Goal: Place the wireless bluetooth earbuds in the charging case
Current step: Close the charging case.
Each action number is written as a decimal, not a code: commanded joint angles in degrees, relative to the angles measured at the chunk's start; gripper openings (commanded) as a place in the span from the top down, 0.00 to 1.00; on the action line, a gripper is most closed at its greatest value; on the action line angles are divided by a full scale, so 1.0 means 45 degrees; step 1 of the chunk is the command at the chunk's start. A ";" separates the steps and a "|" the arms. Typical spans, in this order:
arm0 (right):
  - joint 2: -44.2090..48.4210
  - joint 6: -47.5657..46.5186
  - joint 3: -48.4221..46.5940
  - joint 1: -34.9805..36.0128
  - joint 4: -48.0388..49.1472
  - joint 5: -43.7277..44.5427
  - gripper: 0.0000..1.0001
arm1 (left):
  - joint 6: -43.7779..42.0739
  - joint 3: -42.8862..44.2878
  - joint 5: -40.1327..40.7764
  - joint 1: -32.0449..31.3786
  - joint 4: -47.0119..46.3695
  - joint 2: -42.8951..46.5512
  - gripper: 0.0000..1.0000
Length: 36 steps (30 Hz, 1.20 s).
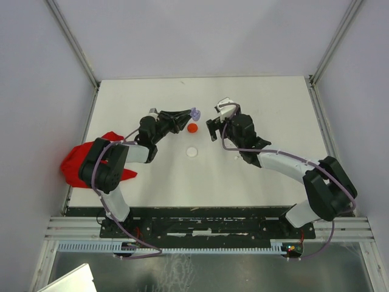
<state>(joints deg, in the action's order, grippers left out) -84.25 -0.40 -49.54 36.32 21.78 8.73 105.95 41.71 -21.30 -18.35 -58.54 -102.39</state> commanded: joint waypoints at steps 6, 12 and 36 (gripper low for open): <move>-0.2210 -0.1661 -0.0920 0.0942 0.1490 0.1466 0.01 | 0.1642 0.0317 0.1963 -0.1235 0.1828 0.1282 0.97; -0.2928 -0.1852 -0.1465 0.1272 0.2149 0.1907 0.01 | 0.1654 0.0308 0.2078 -0.1464 0.2228 0.1420 0.97; -0.3182 -0.3428 -0.1427 0.1341 0.2959 0.3619 0.00 | 0.1505 -0.0658 0.1459 -0.1401 0.2111 0.1356 0.97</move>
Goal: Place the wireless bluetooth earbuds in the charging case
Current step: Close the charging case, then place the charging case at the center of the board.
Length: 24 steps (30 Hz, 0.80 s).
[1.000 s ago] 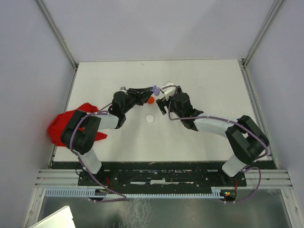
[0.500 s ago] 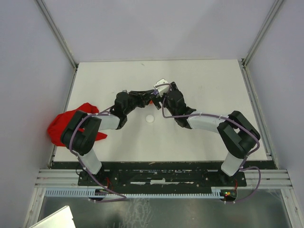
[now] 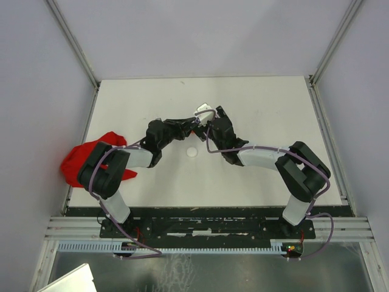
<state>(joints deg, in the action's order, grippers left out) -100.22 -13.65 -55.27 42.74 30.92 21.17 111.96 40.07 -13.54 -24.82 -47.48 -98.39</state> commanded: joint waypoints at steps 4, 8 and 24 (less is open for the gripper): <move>0.0627 -0.0652 0.0007 -0.0101 0.0993 0.1033 0.00 | -0.0082 -0.0311 -0.0330 0.0103 -0.0238 0.0431 0.97; 0.0983 -0.0690 0.0161 -0.0110 0.0801 0.1209 0.00 | -0.0337 -0.0331 -0.0384 0.0243 -0.0221 0.0358 0.97; 0.2189 0.4511 -0.2399 -0.1589 -0.8843 -0.1483 0.00 | -0.7016 0.0587 0.0012 0.2270 0.2156 -0.0599 0.97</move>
<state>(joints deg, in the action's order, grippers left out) -91.35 2.48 -62.48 34.92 0.91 21.39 92.33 40.64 -16.21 -14.76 -38.98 -99.74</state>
